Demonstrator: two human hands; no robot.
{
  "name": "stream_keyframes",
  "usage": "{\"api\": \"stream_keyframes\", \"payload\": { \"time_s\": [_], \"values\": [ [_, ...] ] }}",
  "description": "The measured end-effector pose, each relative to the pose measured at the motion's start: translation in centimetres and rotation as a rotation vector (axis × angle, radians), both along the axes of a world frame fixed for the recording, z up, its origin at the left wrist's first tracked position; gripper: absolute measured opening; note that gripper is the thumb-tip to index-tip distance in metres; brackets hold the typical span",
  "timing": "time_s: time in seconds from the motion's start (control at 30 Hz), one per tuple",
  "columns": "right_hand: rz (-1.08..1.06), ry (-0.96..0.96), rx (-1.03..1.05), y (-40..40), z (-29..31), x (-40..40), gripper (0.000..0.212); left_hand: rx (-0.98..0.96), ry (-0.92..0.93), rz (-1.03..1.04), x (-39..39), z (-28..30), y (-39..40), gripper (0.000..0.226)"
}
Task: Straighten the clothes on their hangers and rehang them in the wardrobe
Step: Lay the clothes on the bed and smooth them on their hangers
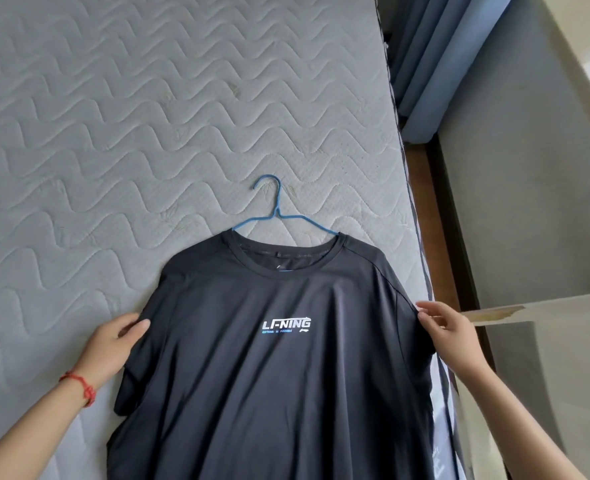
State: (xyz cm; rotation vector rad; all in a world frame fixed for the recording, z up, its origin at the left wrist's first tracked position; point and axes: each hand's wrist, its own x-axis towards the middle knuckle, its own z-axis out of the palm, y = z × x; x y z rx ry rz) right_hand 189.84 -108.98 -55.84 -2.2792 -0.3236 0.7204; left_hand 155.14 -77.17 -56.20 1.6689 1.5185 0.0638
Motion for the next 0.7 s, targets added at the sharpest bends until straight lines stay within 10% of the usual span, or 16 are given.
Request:
{"api": "stream_keyframes", "payload": {
  "time_s": [0.2,0.5,0.7],
  "values": [
    [0.073,0.166,-0.115,-0.4,0.1,-2.0,0.024,-0.165,-0.042,-0.037,-0.3,0.2,-0.5,0.019],
    [-0.299,0.368,0.351,-0.6,2.9,-1.9,0.019,-0.169,-0.356,0.359,-0.4,1.1,-0.3,0.013],
    [-0.009,-0.042,0.013,0.2,2.7,-1.7,0.025,-0.121,-0.3,0.214,-1.0,1.8,-0.8,0.007]
  ]
}}
